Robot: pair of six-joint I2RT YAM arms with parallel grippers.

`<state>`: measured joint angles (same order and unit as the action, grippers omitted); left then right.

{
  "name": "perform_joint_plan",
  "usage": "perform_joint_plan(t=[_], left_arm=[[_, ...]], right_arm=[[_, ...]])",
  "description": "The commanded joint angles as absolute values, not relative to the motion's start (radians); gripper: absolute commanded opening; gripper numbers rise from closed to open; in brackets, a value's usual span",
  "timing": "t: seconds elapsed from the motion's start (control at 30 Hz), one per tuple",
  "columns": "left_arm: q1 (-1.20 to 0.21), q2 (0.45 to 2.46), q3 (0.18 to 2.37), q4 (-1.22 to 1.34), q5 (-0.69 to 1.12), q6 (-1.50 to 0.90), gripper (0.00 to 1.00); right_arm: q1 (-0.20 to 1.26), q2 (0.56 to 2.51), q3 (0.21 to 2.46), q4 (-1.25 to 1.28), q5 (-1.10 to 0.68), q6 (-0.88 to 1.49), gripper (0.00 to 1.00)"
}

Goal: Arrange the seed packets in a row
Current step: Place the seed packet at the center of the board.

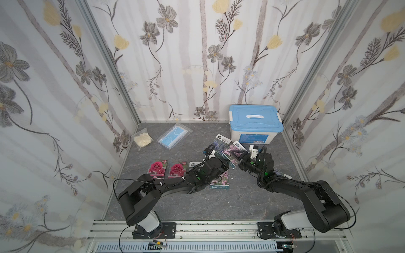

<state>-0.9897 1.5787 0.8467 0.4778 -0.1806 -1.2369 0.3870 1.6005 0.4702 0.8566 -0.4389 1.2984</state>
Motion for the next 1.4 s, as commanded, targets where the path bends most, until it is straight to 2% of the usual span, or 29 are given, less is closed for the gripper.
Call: perform_joint_plan(t=[0.0,0.07,0.2,0.23,0.27,0.3,0.4,0.57,0.73,0.9,1.0,1.17,1.37], left_arm=[[-1.005,1.569,0.844,0.502,-0.216,-1.255,0.00],[-1.011,1.565,0.835,0.498,-0.217,-1.256,0.00],[-1.008,1.531,0.832,0.436,-0.213,-1.215,0.00],[-1.009,1.515,0.835,0.405,-0.214,-1.195,0.06],[-1.007,1.498,0.839,0.369,-0.207,-1.164,0.26],[-1.004,1.482,0.852,0.320,-0.198,-1.142,0.36],[-0.990,1.405,0.848,0.206,-0.177,-1.049,0.59],[-0.928,1.266,0.856,0.023,-0.088,-0.833,0.74],[-0.857,1.229,0.895,-0.034,0.068,-0.651,0.74],[-0.789,1.345,0.941,0.015,0.322,-0.533,0.74],[-0.747,1.405,0.931,0.098,0.433,-0.517,0.71],[-0.712,1.491,0.912,0.291,0.586,-0.557,0.58],[-0.712,1.558,0.908,0.481,0.671,-0.654,0.49]], right_arm=[[0.402,1.655,0.502,0.961,-0.415,1.315,0.43],[0.408,1.676,0.508,0.963,-0.404,1.301,0.26],[0.411,1.677,0.531,0.873,-0.390,1.230,0.01],[0.410,1.668,0.538,0.841,-0.390,1.200,0.00],[0.411,1.653,0.549,0.789,-0.383,1.166,0.00],[0.410,1.636,0.561,0.733,-0.375,1.129,0.00],[0.406,1.547,0.613,0.508,-0.332,0.974,0.00],[0.383,1.419,0.677,0.195,-0.258,0.735,0.00],[0.377,1.356,0.713,0.035,-0.308,0.555,0.00],[0.378,1.277,0.709,-0.043,-0.367,0.443,0.00],[0.377,1.231,0.706,-0.086,-0.412,0.395,0.00],[0.378,1.165,0.665,-0.080,-0.539,0.351,0.00],[0.378,1.155,0.639,-0.045,-0.604,0.365,0.00]])
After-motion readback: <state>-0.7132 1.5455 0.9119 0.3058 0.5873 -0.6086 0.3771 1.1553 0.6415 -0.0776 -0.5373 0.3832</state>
